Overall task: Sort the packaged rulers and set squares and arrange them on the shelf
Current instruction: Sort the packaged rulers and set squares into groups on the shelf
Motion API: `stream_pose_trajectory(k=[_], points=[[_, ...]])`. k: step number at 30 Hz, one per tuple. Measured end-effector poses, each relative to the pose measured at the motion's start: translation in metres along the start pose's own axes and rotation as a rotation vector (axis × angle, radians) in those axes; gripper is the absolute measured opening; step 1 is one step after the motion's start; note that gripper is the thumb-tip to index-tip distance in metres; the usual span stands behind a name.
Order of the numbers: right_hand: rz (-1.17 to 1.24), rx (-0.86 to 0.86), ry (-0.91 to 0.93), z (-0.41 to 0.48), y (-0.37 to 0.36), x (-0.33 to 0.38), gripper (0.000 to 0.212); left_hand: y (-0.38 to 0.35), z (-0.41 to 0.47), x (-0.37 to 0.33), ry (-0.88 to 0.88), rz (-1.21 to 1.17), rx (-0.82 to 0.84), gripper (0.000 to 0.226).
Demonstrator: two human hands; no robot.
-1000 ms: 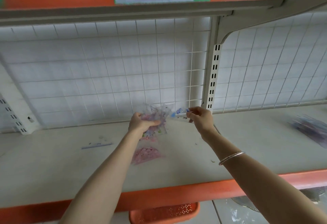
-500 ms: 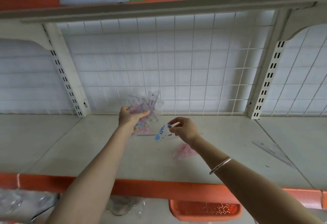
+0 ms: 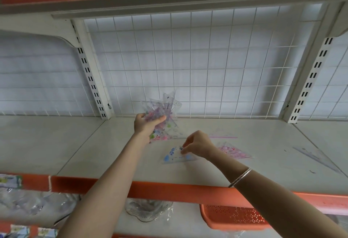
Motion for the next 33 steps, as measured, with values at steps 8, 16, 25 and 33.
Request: stream_pose_trajectory(k=[8, 16, 25, 33], points=[[-0.012, -0.086, 0.044, -0.001, -0.007, 0.002, 0.016, -0.015, 0.0, 0.001, 0.008, -0.008, 0.081, 0.085], [0.479, -0.389, -0.004, 0.002, 0.043, 0.0, 0.025, -0.028, -0.006, 0.003, -0.029, 0.033, 0.148, 0.077], [0.728, -0.458, -0.06, 0.008, 0.09, -0.007, 0.024, -0.079, -0.035, 0.006, -0.016, 0.068, 0.322, 0.073], [0.868, -0.534, -0.128, 0.005, 0.106, -0.032, 0.019, -0.105, -0.043, 0.017, 0.078, -0.03, 0.326, 0.078]])
Point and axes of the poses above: each hand's wrist, its own z-axis towards the middle knuckle, its own y-axis out of the back of the hand, x = y × z, the point moved 5 cm from there along z, towards the middle knuckle, and after that the axes turned 1 degree about -z, right-handed, at the moved point
